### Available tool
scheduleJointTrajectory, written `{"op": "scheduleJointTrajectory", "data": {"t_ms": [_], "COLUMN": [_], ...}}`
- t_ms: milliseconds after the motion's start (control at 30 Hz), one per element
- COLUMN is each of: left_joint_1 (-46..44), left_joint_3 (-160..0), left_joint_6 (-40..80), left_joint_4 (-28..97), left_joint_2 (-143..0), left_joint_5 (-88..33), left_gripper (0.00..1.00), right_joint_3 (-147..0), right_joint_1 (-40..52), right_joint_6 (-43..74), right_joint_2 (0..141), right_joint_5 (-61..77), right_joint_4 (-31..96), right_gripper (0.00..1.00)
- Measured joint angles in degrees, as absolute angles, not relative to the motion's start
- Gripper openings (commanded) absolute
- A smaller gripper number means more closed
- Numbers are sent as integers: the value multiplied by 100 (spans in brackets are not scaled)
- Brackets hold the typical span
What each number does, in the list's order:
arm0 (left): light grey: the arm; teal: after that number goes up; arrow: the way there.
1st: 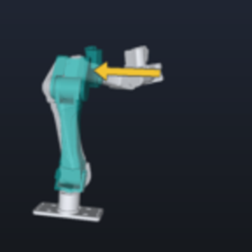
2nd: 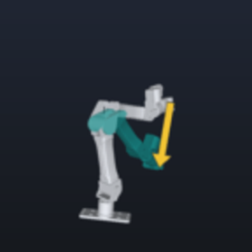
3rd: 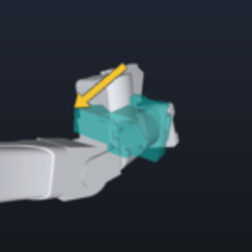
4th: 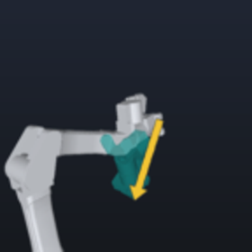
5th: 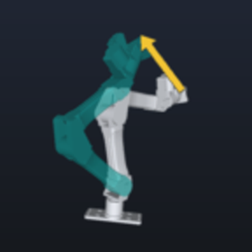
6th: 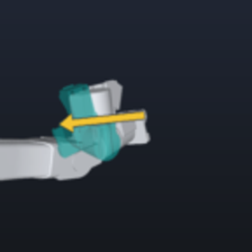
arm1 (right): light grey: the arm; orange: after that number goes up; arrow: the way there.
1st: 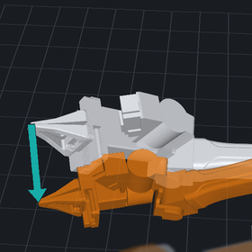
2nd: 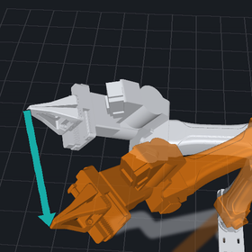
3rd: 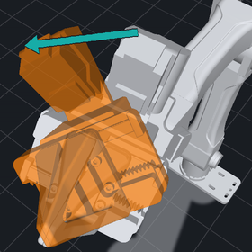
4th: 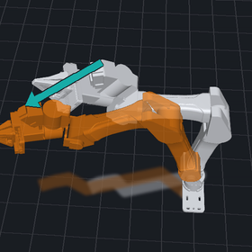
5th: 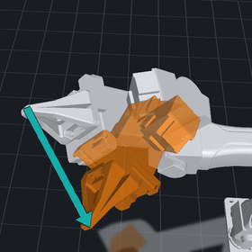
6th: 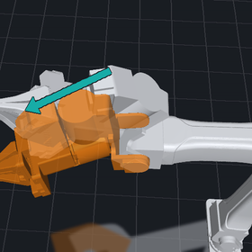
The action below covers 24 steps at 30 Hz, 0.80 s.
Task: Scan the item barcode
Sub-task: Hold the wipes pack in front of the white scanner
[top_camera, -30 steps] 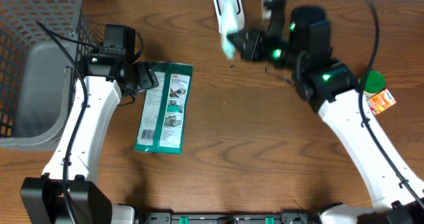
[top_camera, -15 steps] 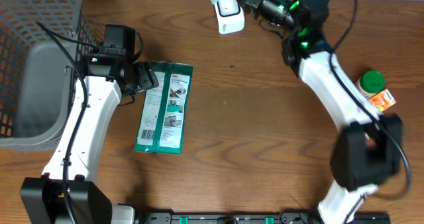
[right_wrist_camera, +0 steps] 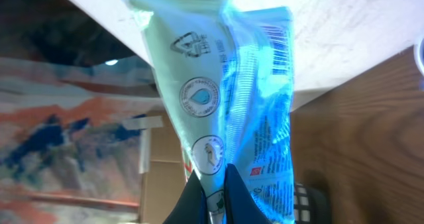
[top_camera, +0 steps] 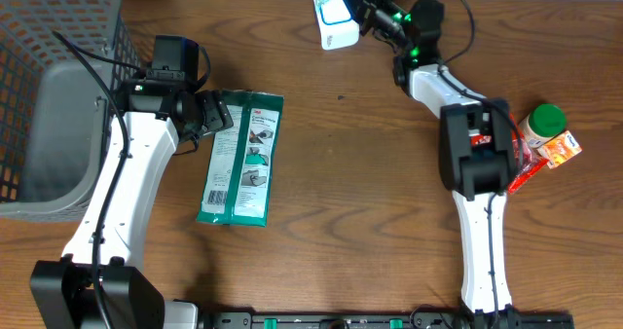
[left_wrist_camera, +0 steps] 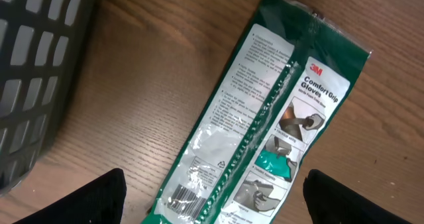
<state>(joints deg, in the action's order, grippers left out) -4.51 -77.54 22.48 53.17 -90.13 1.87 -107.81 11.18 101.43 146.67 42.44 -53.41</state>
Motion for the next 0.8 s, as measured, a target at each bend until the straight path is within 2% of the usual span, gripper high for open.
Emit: {"op": "scheduleJointTrajectory", "data": {"t_ms": [200, 800], "left_joint_1": [-449, -451], "left_joint_3": [-7754, -7754], "left_joint_6": [2248, 2248], "left_joint_4": [5315, 5315], "left_joint_2": [-9013, -9013], "left_joint_5": [189, 189], "left_gripper": [86, 86], "right_joint_3": [-11869, -11924], "right_joint_1": [1133, 1131], "right_joint_6": [10694, 10573], "right_joint_2": [15445, 15738], "right_joint_5": [4254, 4871], "right_joint_4": [-5341, -4521], "right_gripper": [1, 1]}}
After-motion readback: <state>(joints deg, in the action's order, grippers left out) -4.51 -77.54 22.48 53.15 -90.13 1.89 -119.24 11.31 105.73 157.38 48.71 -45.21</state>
